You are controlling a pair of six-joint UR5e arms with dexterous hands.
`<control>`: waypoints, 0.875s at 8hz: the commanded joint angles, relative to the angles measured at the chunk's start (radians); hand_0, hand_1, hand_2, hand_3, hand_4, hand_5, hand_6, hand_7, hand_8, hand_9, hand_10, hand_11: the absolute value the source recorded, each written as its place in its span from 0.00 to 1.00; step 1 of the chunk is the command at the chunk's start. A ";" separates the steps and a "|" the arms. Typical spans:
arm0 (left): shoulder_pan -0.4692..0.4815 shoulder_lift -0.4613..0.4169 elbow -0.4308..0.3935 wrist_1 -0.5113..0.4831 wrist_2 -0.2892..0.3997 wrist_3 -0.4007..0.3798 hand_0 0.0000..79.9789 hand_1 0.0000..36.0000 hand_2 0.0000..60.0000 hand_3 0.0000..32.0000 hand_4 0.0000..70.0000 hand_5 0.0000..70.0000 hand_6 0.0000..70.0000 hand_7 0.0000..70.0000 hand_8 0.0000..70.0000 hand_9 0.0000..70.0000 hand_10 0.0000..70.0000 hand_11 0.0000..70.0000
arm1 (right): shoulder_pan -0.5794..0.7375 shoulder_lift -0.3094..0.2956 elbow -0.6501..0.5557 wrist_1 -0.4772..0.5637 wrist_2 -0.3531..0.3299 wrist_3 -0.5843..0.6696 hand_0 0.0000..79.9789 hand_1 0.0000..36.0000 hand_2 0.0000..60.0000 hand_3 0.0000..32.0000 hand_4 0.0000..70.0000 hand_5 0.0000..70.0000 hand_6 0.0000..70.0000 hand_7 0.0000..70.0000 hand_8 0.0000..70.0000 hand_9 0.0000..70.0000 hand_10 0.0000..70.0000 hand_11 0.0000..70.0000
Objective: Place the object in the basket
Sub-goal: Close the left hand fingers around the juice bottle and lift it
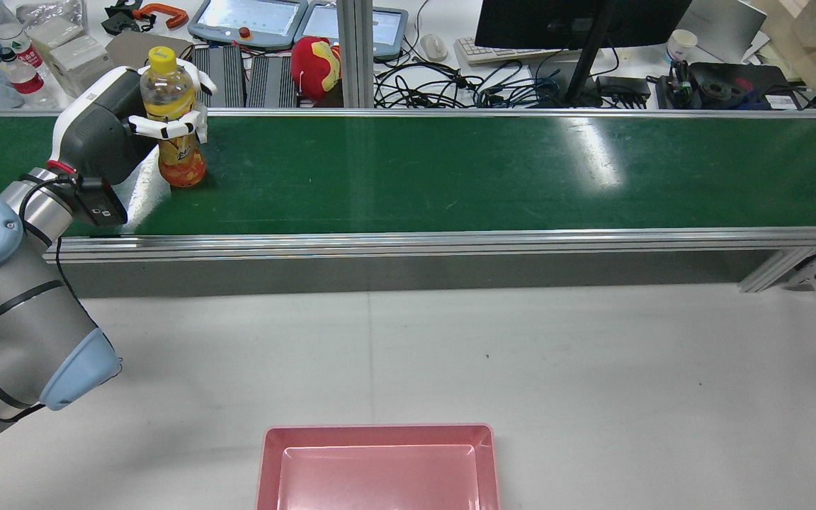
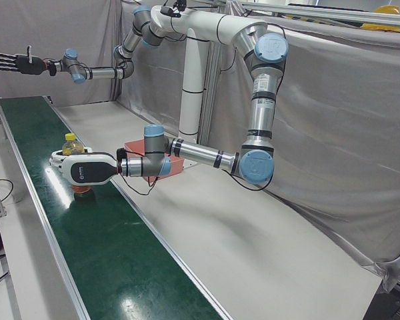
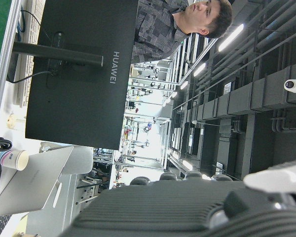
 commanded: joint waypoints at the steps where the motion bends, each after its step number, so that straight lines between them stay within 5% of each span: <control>1: 0.003 -0.019 -0.039 0.057 -0.005 -0.005 0.96 1.00 1.00 0.00 1.00 1.00 1.00 1.00 1.00 1.00 0.83 1.00 | 0.000 0.000 0.002 0.000 0.000 0.000 0.00 0.00 0.00 0.00 0.00 0.00 0.00 0.00 0.00 0.00 0.00 0.00; 2: 0.006 -0.029 -0.067 0.079 0.002 -0.005 1.00 1.00 1.00 0.00 1.00 1.00 1.00 1.00 1.00 1.00 0.82 1.00 | 0.000 0.000 0.000 0.000 0.000 0.000 0.00 0.00 0.00 0.00 0.00 0.00 0.00 0.00 0.00 0.00 0.00 0.00; 5: 0.182 -0.022 -0.335 0.272 0.036 0.006 1.00 1.00 1.00 0.00 1.00 1.00 1.00 1.00 1.00 1.00 0.79 1.00 | 0.000 0.000 0.000 0.000 0.000 0.000 0.00 0.00 0.00 0.00 0.00 0.00 0.00 0.00 0.00 0.00 0.00 0.00; 7: 0.317 -0.017 -0.383 0.288 0.059 0.023 0.95 1.00 1.00 0.00 1.00 1.00 1.00 1.00 1.00 1.00 0.78 1.00 | -0.001 0.000 -0.001 0.000 0.000 0.000 0.00 0.00 0.00 0.00 0.00 0.00 0.00 0.00 0.00 0.00 0.00 0.00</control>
